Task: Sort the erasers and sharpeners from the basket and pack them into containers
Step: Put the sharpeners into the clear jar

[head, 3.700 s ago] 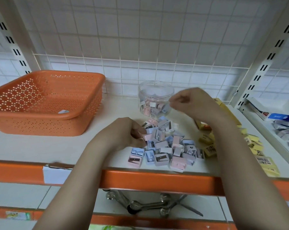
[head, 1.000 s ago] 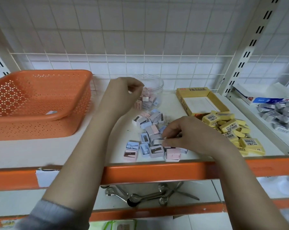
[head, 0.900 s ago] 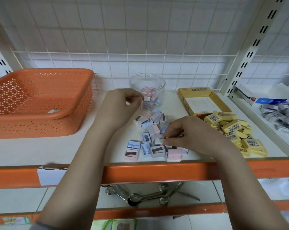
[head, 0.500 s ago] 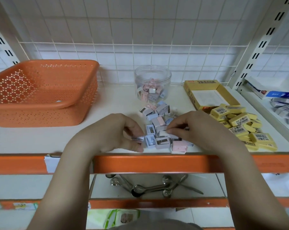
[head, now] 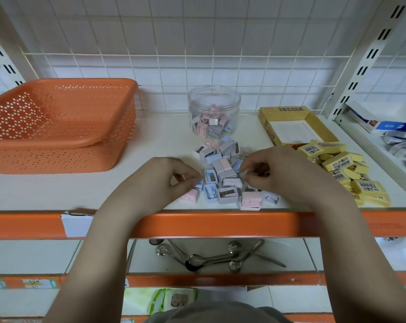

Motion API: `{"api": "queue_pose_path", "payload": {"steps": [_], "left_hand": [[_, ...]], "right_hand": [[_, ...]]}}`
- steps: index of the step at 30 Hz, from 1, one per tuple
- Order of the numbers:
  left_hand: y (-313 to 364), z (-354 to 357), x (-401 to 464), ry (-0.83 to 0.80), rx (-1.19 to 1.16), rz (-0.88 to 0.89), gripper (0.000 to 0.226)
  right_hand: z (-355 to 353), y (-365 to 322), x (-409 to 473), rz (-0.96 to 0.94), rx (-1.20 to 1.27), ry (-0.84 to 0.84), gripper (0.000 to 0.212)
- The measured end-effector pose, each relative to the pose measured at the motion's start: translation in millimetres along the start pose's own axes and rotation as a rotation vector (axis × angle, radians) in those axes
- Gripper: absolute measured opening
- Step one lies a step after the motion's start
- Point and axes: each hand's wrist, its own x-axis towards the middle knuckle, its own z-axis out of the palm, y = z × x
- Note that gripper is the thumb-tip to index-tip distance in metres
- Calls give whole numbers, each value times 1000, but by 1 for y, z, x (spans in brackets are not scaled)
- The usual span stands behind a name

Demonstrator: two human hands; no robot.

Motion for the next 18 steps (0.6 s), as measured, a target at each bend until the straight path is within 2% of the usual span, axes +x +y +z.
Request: {"api": "queue_pose_path", "payload": {"steps": [5,10,16,18], "left_hand": [[-1,2,-7,-57,-69,24,43],[-7,6,-4,30,-64,18,30],[-9,-3,2,151,-54,-90,31],[-11,-8,8,190,-27,-99,29]], "right_hand": [[3,3,0,-6,91,63,18],[4,6,6,-30,135,136,19],[-9,-8,22,-116,172,225,19],[-17,-15,38,-142,195,297,11]]}}
